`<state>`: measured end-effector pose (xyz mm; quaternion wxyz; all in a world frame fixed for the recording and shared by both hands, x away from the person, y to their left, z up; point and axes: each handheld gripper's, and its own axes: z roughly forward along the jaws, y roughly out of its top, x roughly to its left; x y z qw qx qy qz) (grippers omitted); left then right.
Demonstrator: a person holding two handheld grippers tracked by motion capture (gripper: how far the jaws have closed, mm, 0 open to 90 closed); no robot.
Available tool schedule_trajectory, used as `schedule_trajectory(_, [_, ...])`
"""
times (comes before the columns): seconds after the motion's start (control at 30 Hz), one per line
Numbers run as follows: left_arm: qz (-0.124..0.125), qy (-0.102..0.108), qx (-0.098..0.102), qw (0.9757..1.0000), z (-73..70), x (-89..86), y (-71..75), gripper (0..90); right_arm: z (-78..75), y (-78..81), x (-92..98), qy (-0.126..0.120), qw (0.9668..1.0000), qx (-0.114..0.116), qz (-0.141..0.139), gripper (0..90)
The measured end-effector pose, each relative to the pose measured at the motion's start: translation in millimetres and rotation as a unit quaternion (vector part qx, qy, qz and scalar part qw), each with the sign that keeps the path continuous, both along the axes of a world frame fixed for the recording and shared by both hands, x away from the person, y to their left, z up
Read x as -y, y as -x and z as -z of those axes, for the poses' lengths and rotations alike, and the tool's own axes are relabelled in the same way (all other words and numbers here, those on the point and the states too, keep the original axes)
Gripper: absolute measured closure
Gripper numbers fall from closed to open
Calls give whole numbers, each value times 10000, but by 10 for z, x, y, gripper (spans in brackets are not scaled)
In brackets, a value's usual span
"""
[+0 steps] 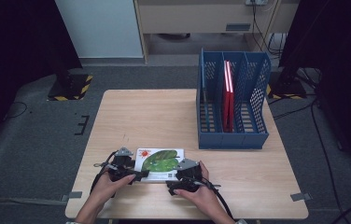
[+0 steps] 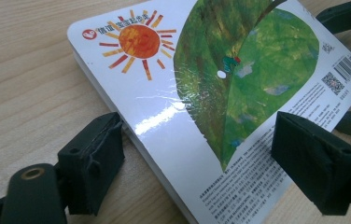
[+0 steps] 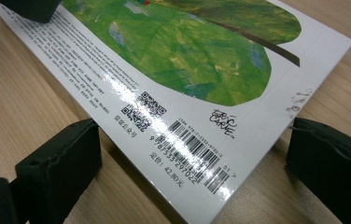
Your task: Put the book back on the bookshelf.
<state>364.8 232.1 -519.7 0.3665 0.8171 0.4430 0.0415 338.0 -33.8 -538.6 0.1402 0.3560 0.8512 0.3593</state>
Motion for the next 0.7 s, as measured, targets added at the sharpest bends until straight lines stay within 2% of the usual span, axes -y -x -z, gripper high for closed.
schedule_trajectory(0.3, [-11,128,-66,9999,8,-15,-17,158,2,-3,-2,-5,10000,20,-2,36])
schedule_trajectory(0.57, [-6,237,25,9997,-50,-8,-5,174,0,-8,6,-62,10000,-4,26,36])
schedule_trajectory(0.63, [86,344,-1,9994,-62,-5,-3,205,-1,-8,7,-69,10000,-11,29,41])
schedule_trajectory(0.7, [105,355,59,9993,-81,15,3,217,-4,-10,13,-126,9999,-45,61,45])
